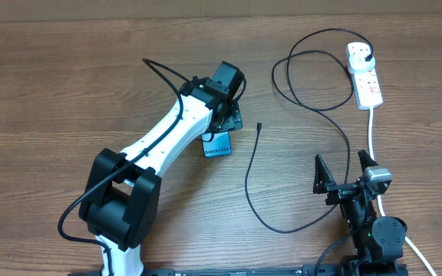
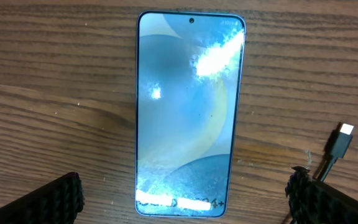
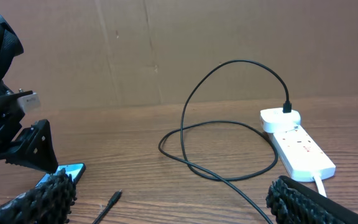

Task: Plug charger to phone and switch on socket
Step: 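Close the left gripper on the phone's long edges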

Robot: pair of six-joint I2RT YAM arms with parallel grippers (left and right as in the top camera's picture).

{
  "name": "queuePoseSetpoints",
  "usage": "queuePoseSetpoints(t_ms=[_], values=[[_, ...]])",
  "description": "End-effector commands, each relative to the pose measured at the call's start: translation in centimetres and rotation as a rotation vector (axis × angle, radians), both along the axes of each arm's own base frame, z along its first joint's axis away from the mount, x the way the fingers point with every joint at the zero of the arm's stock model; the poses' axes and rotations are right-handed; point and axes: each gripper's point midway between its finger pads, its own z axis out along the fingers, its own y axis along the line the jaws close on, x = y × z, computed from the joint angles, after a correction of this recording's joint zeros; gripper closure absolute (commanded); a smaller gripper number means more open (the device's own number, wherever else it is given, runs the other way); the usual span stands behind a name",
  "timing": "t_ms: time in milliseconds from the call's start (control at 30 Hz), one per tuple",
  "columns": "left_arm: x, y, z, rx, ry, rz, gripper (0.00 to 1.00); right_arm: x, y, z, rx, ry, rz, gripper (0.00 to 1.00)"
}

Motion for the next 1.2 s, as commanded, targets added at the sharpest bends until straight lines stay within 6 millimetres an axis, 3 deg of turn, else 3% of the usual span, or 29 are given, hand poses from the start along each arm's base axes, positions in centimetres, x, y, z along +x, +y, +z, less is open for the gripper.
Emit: queuePoseSetpoints(t_ms=[0,133,333,500,1167], values=[[0.0,0.5,-0.8,0.020,0.008,0.021,0.00,0.0,0.1,-0.2,0.004,-0.004,0.005,0.00],[-0.1,0.5,-1.9,0.032,0.027,0.021,0.00,0.0,0.1,-0.2,0.004,-0.004,0.005,0.00],[-0.8,0.8,-5.8,0.076,0.112,0.011,0.00,0.0,0.1,-0.2,0.004,-0.004,0.005,0.00],[-1.2,1.1,-7.7,0.100,0.154,0.011,0.00,0.0,0.1,-0.2,0.004,-0.004,0.005,0.00],[-0.7,0.2,-8.0,0.054,0.141,0.008,0.00,0.0,0.1,-0.2,0.004,-0.004,0.005,0.00]])
